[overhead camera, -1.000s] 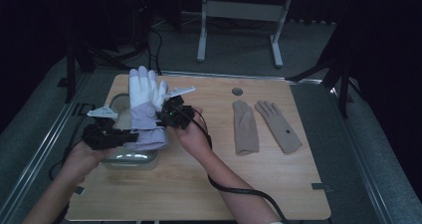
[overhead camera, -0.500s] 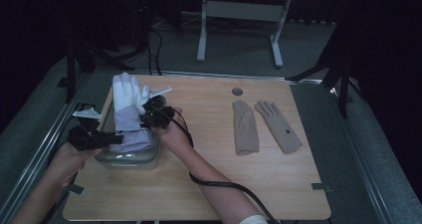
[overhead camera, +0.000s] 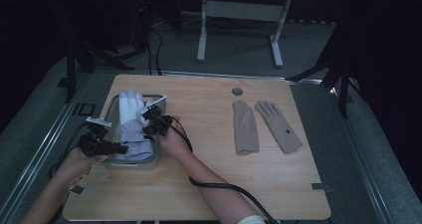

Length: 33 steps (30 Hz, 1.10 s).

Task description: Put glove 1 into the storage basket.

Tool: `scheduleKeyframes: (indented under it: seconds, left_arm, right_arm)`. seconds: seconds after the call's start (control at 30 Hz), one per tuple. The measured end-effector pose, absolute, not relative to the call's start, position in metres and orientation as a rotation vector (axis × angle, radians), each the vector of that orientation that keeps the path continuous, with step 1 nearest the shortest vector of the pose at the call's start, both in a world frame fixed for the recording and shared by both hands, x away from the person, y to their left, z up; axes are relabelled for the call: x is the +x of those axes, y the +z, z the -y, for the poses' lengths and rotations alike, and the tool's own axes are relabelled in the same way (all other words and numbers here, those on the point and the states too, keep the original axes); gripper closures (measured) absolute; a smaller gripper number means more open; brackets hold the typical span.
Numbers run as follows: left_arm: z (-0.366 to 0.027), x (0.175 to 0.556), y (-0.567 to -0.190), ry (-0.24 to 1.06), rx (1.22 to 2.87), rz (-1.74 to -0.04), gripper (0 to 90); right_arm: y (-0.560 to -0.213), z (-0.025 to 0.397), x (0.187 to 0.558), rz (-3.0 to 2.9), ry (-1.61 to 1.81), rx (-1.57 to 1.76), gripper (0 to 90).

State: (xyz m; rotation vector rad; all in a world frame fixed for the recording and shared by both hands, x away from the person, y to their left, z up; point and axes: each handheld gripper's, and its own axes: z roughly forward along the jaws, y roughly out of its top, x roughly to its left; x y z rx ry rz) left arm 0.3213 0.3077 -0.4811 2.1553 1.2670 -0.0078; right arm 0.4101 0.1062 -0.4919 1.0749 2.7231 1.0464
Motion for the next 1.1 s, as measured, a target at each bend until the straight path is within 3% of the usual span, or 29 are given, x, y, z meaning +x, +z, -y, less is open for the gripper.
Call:
scheduleKeyframes:
  seconds: [0.17,0.3,0.33,0.47,0.5,0.67,0.73,0.83,1.1]
  left_arm:
    - [-0.303,0.32,-0.48,0.006,2.183,-1.298,69.9]
    - [-0.296,0.32,-0.48,0.076,2.225,-1.327,58.7]
    - [-0.294,0.321,-0.481,0.104,2.245,-1.349,58.6]
    - [-0.291,0.32,-0.483,0.15,2.261,-1.359,57.4]
    - [-0.292,0.319,-0.483,0.163,2.252,-1.357,55.6]
    - [-0.294,0.312,-0.479,0.223,2.198,-1.359,53.8]
    - [-0.295,0.303,-0.469,0.336,2.149,-1.354,51.8]
    - [-0.295,0.298,-0.461,0.371,2.09,-1.342,51.8]
    - [-0.267,0.29,-0.449,0.361,2.068,-1.225,52.2]
  right_arm:
    - [-0.497,-0.109,0.411,-2.754,1.013,1.109,81.4]
    - [-0.496,-0.111,0.412,-2.772,0.965,1.092,76.3]
    - [-0.495,-0.114,0.41,-2.773,0.939,1.066,68.0]
    - [-0.491,-0.112,0.409,-2.765,0.975,1.045,57.9]
    - [-0.487,-0.109,0.409,-2.742,1.022,1.022,46.3]
    - [-0.478,-0.102,0.409,-2.729,1.122,0.992,39.4]
    - [-0.467,-0.095,0.407,-2.706,1.213,0.977,30.1]
    - [-0.461,-0.089,0.405,-2.737,1.228,0.921,19.3]
    - [-0.454,-0.068,0.402,-2.694,1.275,0.874,14.3]
